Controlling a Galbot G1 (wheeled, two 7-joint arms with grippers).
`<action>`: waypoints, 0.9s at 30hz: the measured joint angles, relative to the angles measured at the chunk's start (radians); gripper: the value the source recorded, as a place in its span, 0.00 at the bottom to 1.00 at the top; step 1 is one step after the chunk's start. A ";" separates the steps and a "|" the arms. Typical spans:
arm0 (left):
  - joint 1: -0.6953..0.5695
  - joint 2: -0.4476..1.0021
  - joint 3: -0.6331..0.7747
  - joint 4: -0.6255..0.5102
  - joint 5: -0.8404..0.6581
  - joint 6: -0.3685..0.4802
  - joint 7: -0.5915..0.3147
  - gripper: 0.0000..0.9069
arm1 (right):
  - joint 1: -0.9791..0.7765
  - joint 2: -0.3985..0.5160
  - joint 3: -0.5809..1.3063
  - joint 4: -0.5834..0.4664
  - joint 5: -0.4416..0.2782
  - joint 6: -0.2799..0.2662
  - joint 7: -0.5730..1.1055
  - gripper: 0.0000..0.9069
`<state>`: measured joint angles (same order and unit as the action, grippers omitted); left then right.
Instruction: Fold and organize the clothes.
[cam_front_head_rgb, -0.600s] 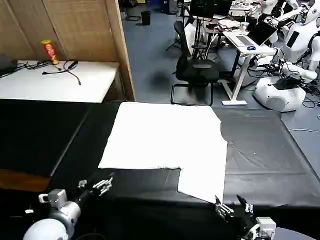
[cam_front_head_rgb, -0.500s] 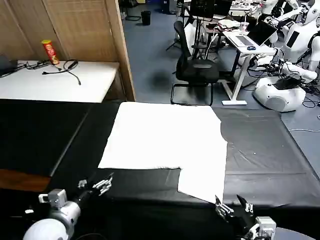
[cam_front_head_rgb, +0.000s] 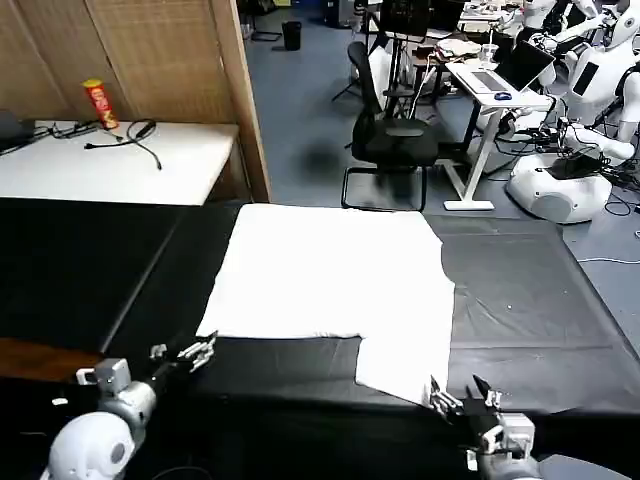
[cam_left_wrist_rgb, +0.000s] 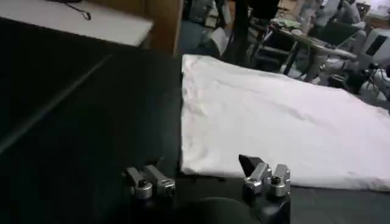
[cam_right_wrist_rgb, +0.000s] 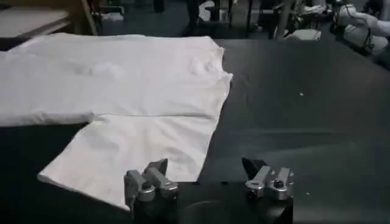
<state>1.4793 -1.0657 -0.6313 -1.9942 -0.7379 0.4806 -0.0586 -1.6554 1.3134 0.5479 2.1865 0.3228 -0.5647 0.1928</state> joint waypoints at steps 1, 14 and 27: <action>-0.006 0.000 0.005 0.013 0.003 -0.003 0.000 0.75 | 0.006 0.000 -0.002 -0.007 0.000 0.000 -0.002 0.86; -0.057 -0.001 0.049 0.105 0.030 -0.022 -0.004 0.00 | 0.000 0.023 -0.010 -0.023 -0.009 0.007 -0.021 0.04; 0.011 -0.013 0.027 0.026 0.033 -0.005 -0.034 0.00 | -0.131 0.033 0.022 0.167 -0.007 -0.048 0.047 0.00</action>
<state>1.4905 -1.0784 -0.6047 -1.9677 -0.7051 0.4756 -0.0927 -1.7862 1.3462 0.5695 2.3534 0.3154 -0.6127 0.2397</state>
